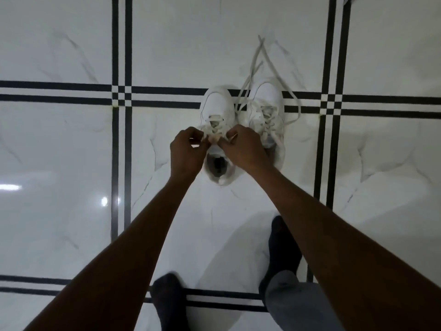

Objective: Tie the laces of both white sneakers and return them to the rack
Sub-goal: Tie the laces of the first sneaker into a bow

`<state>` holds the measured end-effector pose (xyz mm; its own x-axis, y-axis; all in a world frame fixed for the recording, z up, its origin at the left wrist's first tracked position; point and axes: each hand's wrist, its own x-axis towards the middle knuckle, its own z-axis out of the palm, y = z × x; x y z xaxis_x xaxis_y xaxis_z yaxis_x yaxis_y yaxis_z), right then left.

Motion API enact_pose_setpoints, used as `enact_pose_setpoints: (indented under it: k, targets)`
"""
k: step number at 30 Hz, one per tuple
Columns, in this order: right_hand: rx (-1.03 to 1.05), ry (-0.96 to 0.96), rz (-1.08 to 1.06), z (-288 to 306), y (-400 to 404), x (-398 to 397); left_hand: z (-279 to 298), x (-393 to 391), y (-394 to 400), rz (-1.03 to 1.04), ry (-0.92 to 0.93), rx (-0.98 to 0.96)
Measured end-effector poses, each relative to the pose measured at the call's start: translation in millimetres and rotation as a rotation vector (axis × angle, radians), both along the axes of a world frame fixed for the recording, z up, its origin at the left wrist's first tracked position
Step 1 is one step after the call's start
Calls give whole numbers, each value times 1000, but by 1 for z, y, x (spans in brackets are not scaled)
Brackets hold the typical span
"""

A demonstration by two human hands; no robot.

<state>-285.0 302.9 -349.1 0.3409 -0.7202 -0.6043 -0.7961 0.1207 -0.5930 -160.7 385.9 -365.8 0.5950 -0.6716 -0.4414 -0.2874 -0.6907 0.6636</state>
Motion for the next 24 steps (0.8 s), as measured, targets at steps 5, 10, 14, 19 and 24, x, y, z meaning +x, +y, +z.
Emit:
enact_pose_setpoints:
  k: [5,10,14,19,24]
  targets:
    - [-126,-76,-60,-24,1,4,-6,4,6,-114,-108,-140]
    - [-187,-239,-63,-29,3,0,0,6,12,-265,-252,-168]
    - [-312,-321,-26,-29,8,-2,-6,13,2,-325,-325,-164]
    - [-523,-309,7,-34,4,2,-12,15,-4,-393,-372,-262]
    - [-616,-282,-11,-39,0,5,-17,21,-9,-427,-358,-327]
